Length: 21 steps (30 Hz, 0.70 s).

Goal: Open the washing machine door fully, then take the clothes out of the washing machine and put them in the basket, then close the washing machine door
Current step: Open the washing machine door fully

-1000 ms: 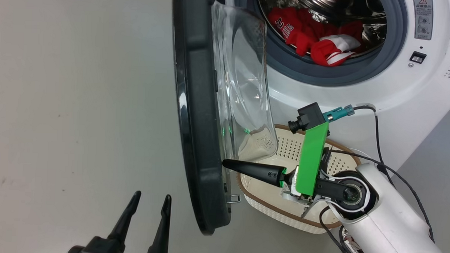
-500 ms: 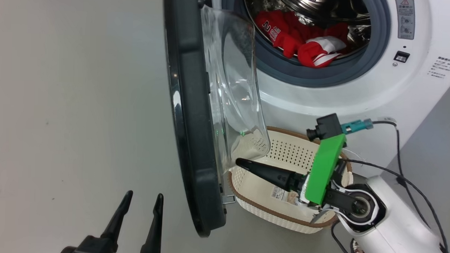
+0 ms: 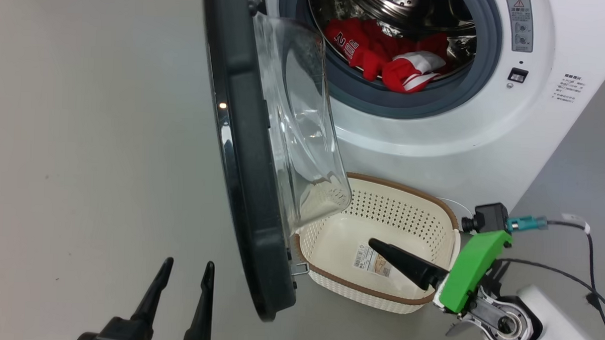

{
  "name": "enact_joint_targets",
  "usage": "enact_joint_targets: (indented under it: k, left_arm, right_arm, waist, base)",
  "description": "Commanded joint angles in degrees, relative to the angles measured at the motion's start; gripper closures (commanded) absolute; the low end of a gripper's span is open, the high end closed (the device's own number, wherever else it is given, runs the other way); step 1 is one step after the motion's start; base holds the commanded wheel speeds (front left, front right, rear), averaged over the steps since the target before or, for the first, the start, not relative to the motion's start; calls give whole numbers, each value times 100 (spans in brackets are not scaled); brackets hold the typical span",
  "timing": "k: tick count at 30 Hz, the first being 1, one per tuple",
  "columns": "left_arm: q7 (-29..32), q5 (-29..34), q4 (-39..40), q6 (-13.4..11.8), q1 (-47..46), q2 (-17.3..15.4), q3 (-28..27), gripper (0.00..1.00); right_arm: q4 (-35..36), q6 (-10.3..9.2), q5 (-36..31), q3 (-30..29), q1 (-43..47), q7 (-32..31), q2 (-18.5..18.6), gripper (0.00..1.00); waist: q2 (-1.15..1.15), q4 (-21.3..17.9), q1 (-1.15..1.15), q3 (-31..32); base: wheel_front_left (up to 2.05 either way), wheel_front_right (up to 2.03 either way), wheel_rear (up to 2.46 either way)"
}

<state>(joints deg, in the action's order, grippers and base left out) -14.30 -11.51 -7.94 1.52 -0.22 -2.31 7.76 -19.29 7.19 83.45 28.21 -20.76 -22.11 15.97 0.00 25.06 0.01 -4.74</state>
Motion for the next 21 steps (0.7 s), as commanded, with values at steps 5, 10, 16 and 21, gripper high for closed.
enact_joint_targets:
  k: [5, 10, 16, 21]
  left_arm:
    - [-70, 66, 86, 2, -29, -56, -221, 0]
    - [-70, 83, 66, -1, 29, -56, -266, 0]
    - [-70, 88, 48, 0, 58, -56, -294, 0]
    - [-70, 76, 40, -6, 76, -56, -308, 0]
  right_arm:
    - [53, 30, -30, 116, 249, 443, 158, 0]
    - [-36, 30, -263, 328, 432, 1188, 365, 0]
    - [-208, 30, -894, 829, 406, 2253, 619, 0]
    - [-449, 30, -1352, 1407, 273, 3055, 813, 0]
  waist:
    - [0, -62, 0, 44]
    - [0, -161, 0, 106]
    - [0, -236, 0, 119]
    - [0, -265, 0, 118]
  base:
    - [0, 0, 0]
    - [0, 0, 0]
    - [0, 0, 0]
    - [0, 0, 0]
